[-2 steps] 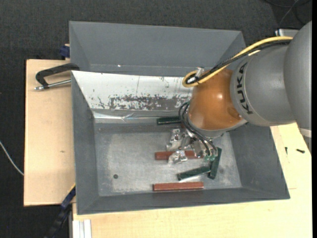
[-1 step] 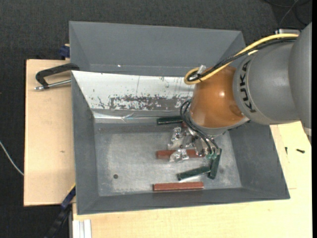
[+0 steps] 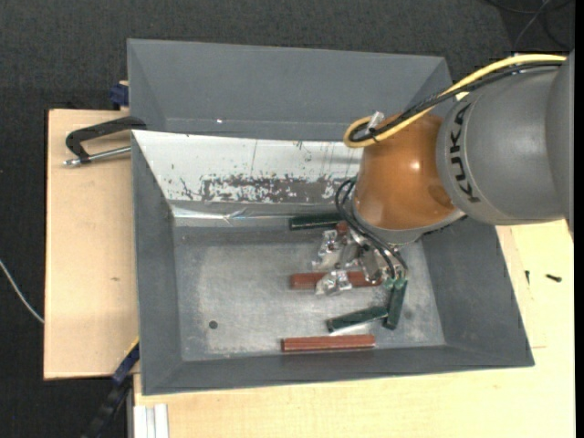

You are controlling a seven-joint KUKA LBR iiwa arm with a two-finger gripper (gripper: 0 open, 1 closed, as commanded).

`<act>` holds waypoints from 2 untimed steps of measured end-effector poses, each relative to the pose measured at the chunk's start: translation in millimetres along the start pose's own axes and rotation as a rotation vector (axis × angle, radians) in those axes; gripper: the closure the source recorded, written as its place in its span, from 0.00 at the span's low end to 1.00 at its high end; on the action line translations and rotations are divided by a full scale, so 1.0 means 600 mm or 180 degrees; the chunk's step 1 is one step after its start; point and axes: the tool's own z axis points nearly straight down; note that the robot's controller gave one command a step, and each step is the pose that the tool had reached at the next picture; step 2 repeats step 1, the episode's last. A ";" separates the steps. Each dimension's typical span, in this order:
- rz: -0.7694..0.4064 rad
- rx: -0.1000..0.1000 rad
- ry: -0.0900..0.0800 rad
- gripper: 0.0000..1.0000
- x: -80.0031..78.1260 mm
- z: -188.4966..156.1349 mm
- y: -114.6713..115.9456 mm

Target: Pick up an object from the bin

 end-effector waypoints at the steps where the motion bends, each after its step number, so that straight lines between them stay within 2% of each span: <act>1: 0.0000 0.0002 -0.0013 1.00 -0.001 -0.036 0.000; 2: 0.0000 0.0002 -0.0013 1.00 -0.001 -0.036 0.000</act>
Offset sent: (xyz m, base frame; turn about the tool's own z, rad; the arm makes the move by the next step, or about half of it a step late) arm 0.0001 0.0001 0.0477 0.0000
